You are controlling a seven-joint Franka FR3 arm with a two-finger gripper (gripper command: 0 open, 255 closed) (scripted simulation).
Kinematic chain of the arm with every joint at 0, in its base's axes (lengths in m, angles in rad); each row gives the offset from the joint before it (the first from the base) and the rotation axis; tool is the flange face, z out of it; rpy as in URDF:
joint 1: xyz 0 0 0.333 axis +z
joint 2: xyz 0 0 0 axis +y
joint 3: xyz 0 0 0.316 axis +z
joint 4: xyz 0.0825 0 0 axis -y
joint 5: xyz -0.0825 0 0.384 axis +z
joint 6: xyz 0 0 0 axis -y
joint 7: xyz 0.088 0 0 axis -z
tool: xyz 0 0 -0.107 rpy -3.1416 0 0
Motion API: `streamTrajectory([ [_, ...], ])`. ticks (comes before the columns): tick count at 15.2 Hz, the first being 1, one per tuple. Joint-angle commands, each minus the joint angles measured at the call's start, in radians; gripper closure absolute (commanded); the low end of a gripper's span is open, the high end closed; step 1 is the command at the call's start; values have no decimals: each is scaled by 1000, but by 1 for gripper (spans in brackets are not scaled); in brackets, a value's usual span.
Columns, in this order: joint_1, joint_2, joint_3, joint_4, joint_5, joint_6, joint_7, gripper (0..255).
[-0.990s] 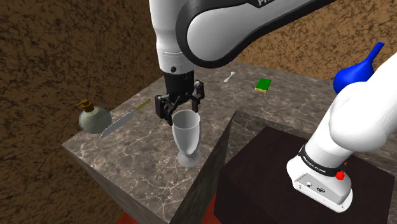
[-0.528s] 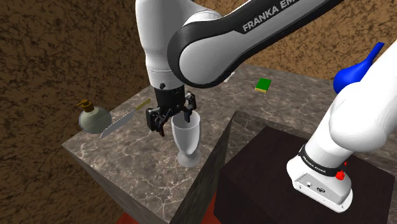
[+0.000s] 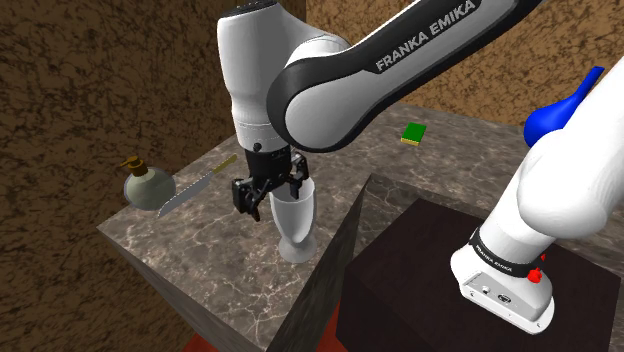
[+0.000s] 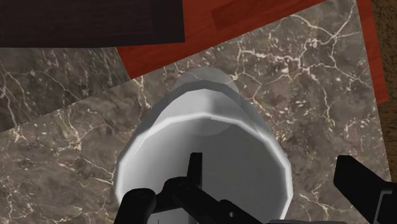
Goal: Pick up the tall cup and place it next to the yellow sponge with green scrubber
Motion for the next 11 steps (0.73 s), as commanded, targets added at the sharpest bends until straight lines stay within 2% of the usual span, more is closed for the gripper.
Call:
streamTrajectory([
  [1,0,0,0,0,0,0,0,0],
  [2,0,0,0,0,0,0,0,0],
  [3,0,0,0,0,0,0,0,255],
  [11,0,0,0,0,0,0,0,255],
])
